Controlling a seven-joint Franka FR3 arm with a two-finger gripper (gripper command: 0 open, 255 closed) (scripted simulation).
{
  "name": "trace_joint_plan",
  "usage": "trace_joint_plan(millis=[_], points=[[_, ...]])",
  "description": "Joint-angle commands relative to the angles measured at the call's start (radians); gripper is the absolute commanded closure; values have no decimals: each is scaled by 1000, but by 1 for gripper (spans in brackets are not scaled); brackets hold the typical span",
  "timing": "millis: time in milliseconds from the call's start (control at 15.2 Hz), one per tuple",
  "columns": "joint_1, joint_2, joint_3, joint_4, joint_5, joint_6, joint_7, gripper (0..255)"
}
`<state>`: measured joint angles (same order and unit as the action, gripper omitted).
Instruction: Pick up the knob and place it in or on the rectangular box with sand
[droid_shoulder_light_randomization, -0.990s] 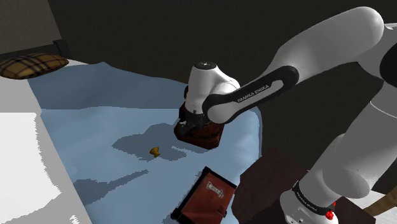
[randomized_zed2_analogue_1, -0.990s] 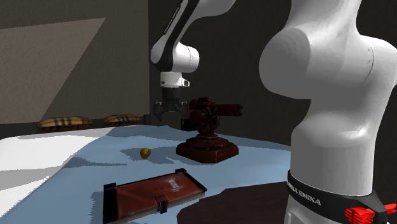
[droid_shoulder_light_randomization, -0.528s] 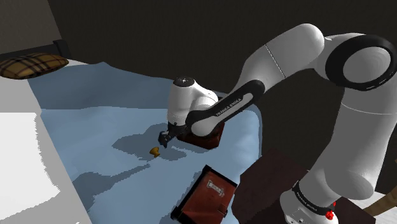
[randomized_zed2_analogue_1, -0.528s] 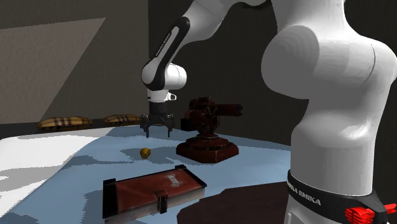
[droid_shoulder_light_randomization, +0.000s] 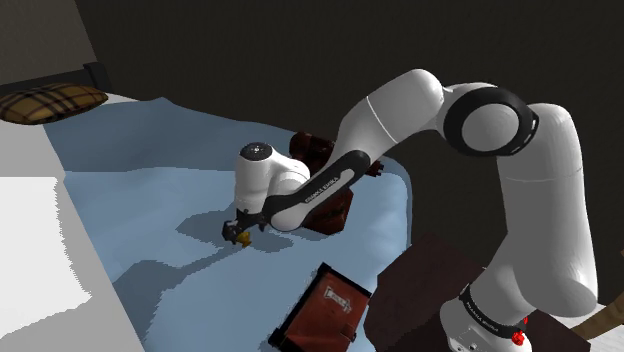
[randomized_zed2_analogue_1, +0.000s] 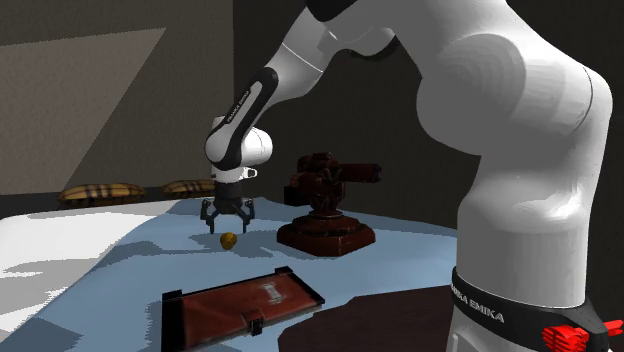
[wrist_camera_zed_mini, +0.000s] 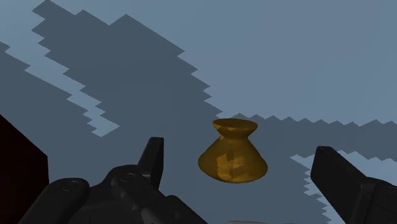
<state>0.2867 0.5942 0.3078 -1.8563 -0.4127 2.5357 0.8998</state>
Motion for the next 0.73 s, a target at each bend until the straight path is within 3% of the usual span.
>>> trace_joint_plan(millis=[0,660], points=[[12,31,-11,18,-13,14,11,0],[29,98,-35,48,-36,51,26,0]])
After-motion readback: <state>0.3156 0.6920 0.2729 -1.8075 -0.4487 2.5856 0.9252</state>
